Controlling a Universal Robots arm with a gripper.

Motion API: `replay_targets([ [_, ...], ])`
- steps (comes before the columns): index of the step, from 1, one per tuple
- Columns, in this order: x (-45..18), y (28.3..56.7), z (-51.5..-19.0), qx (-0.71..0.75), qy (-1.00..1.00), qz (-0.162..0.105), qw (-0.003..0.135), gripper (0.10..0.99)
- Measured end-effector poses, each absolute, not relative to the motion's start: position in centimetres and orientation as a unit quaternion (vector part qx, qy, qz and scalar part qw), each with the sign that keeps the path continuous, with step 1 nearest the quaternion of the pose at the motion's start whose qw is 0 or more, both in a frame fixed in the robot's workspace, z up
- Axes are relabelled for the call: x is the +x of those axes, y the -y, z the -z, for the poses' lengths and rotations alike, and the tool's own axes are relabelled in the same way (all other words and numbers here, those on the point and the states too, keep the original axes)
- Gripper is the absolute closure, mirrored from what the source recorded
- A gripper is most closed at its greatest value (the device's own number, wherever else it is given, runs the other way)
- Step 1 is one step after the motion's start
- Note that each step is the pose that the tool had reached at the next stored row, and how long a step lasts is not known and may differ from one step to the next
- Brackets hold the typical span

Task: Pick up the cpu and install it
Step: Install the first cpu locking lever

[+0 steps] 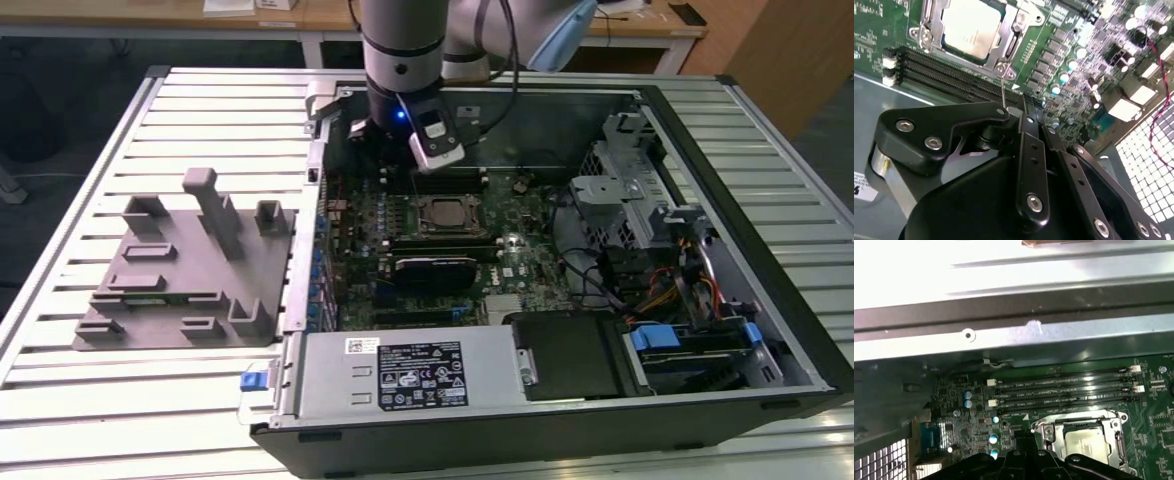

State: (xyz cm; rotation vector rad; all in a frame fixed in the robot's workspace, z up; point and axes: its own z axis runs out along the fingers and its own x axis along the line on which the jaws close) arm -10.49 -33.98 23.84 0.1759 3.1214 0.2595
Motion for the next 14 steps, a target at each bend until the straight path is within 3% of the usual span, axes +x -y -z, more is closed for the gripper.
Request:
replay_targets([
  [4,-10.97,33.98,-23.85,0.056,-0.994,-0.091,0.003,0.980],
  [9,-11.06,33.98,-23.85,0.056,-0.990,-0.127,0.002,0.980],
  [14,-10.99,33.98,-23.85,0.056,-0.990,-0.128,0.001,0.980],
])
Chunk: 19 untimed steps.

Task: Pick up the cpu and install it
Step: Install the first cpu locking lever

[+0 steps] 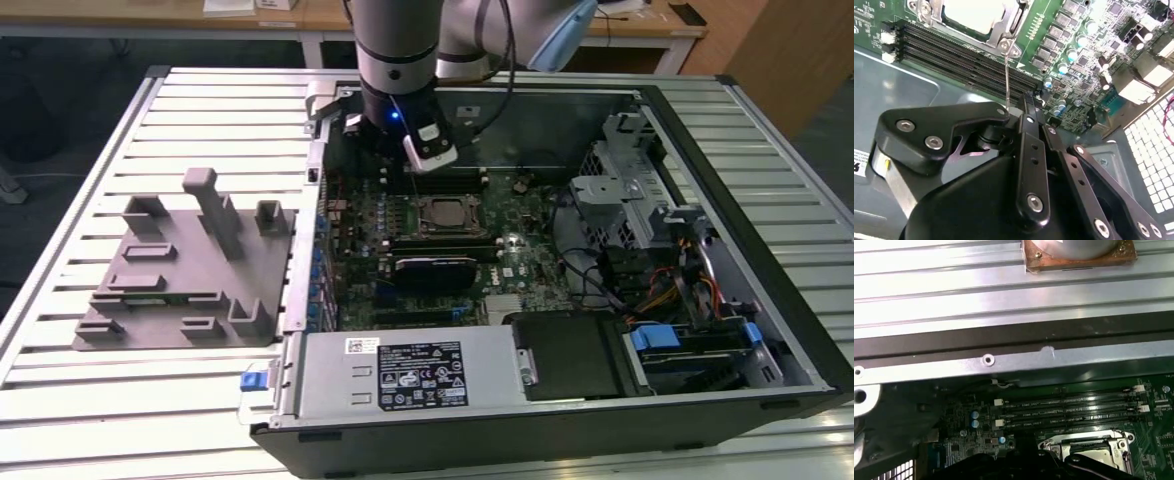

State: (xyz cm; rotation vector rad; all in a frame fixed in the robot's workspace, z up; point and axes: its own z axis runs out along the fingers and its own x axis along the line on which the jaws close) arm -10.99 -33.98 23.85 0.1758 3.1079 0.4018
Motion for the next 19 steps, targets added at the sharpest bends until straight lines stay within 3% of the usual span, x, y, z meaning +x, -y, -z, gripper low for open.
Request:
replay_targets([
  [19,-5.9,34.0,-23.8,0.057,-0.990,-0.127,0.000,0.980],
])
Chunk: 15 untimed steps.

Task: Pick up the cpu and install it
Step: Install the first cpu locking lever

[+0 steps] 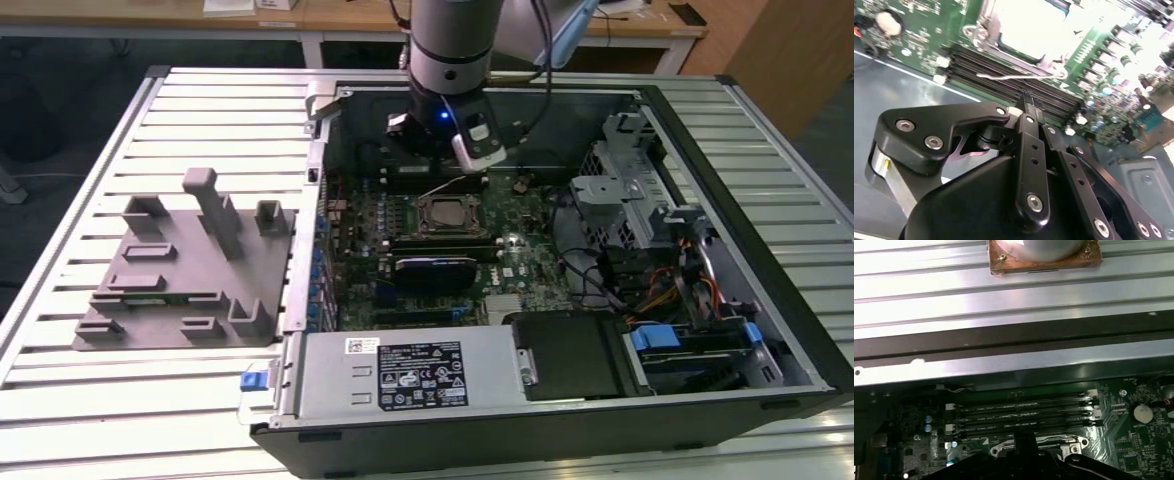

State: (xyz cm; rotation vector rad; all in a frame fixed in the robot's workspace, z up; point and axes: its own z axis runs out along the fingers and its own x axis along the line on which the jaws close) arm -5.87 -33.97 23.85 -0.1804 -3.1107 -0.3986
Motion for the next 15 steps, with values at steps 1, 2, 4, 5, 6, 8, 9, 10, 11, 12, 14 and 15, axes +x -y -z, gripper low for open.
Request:
replay_targets([
  [1,-5.6,34.0,-23.8,-0.057,0.990,0.127,0.000,0.980],
  [2,-5.3,34.0,-23.9,-0.058,0.990,0.127,0.000,0.980],
  [4,-4.8,34.0,-23.8,-0.058,0.990,0.126,0.000,0.980],
  [5,-4.5,34.0,-23.8,-0.058,0.990,0.126,0.000,0.980],
  [6,-4.3,34.0,-23.9,-0.058,0.990,0.126,0.000,0.980],
  [8,-4.1,34.0,-23.8,-0.058,0.990,0.125,0.000,0.980],
  [9,-4.1,34.0,-23.9,-0.059,0.990,0.125,0.000,0.980],
  [10,-4.1,34.0,-23.8,-0.059,0.990,0.125,0.000,0.980],
  [11,-4.1,34.0,-23.8,-0.059,0.990,0.125,0.000,0.980],
  [12,-4.1,34.0,-23.8,-0.059,0.990,0.125,0.000,0.980],
  [14,-4.1,34.0,-23.8,-0.059,0.991,0.121,0.000,0.980],
  [15,-4.1,34.0,-23.8,-0.059,0.991,0.118,-0.001,0.980],
])
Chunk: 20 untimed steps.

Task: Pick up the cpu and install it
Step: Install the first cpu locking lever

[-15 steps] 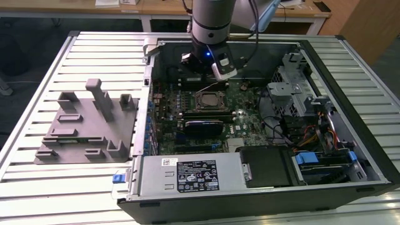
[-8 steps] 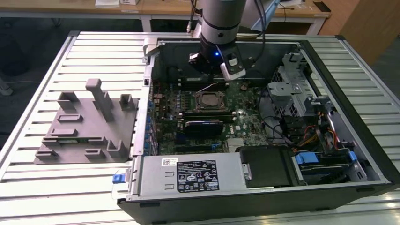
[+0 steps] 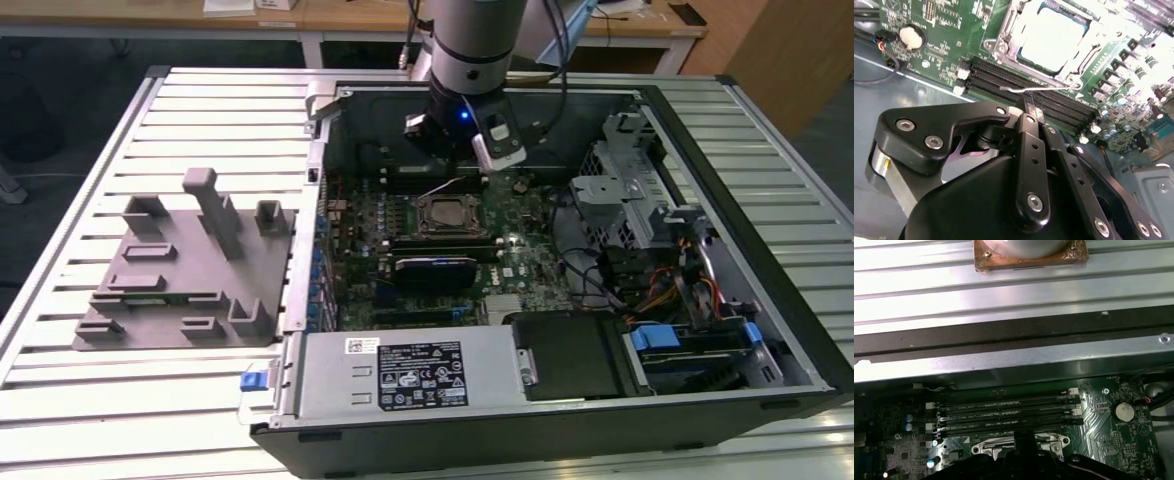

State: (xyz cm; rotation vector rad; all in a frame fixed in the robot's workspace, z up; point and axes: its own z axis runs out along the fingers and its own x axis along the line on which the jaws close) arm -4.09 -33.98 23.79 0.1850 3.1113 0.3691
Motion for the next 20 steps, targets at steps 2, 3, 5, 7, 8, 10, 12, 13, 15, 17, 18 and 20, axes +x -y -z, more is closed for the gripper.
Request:
replay_targets([
  [2,-4.10,33.98,-23.68,0.060,-0.992,-0.112,0.005,0.980],
  [3,-4.11,33.97,-23.64,0.060,-0.992,-0.109,0.008,0.980],
  [5,-4.13,33.98,-23.51,0.060,-0.993,-0.105,0.013,0.980],
  [7,-4.13,33.98,-23.38,0.059,-0.993,-0.104,0.018,0.980],
  [8,-4.14,33.97,-23.32,0.059,-0.993,-0.104,0.019,0.980],
  [10,-4.15,33.95,-23.22,0.059,-0.993,-0.104,0.020,0.980],
  [12,-4.16,33.85,-23.14,0.059,-0.993,-0.104,0.021,0.980],
  [13,-4.16,33.79,-23.10,0.059,-0.993,-0.104,0.021,0.980],
  [15,-4.16,33.64,-23.03,0.059,-0.993,-0.103,0.022,0.980],
  [17,-4.16,33.48,-22.96,0.059,-0.993,-0.101,0.022,0.980],
  [18,-4.16,33.42,-22.93,0.059,-0.993,-0.100,0.023,0.980],
  [20,-4.16,33.33,-22.87,0.059,-0.993,-0.097,0.023,0.980],
])
